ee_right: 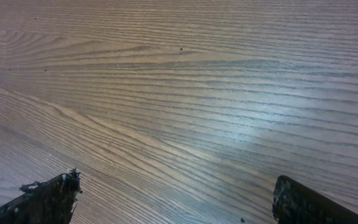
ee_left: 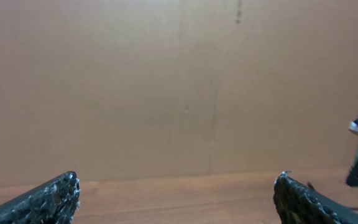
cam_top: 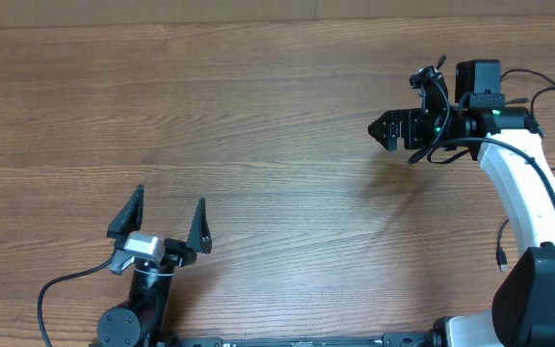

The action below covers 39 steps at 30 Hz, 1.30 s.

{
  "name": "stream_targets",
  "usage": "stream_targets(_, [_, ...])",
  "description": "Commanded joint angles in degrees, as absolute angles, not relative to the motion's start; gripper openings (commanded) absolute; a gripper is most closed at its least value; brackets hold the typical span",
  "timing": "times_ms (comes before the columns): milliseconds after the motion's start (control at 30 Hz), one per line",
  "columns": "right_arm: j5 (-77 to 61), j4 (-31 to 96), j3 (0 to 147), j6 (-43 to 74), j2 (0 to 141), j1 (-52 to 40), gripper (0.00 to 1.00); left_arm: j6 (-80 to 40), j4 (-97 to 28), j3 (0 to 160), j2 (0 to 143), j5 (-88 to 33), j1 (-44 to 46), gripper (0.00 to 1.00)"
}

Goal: Untangle cables

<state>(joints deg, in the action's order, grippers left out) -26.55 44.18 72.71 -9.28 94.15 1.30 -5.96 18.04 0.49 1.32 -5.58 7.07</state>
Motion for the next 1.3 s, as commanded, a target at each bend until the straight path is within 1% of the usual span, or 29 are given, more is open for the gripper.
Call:
stream_targets(0, [-26.4,43.9,72.7,-9.7,94.1,1.2,1.0,-7.3,17.1,0.3,0.2,-2.0,6.7,1.0])
stream_targets(100, [-26.4,43.9,72.7,-9.7,94.1,1.2,1.0,-7.2,13.2,0.3,0.2,-0.6,6.7,1.0])
stream_targets(367, [-26.4,43.9,72.7,-9.7,94.1,1.2,1.0,-3.3,-5.0,0.3,0.2,-0.1,6.7,1.0])
stream_targets(433, [-26.4,43.9,72.7,-9.7,94.1,1.2,1.0,-1.4,-4.5,0.3,0.2,-0.6,6.7,0.99])
stream_targets(1267, [-26.4,43.9,72.7,-9.7,94.1,1.2,1.0,-2.6,-4.4,0.3,0.2,-0.9,6.8,1.0])
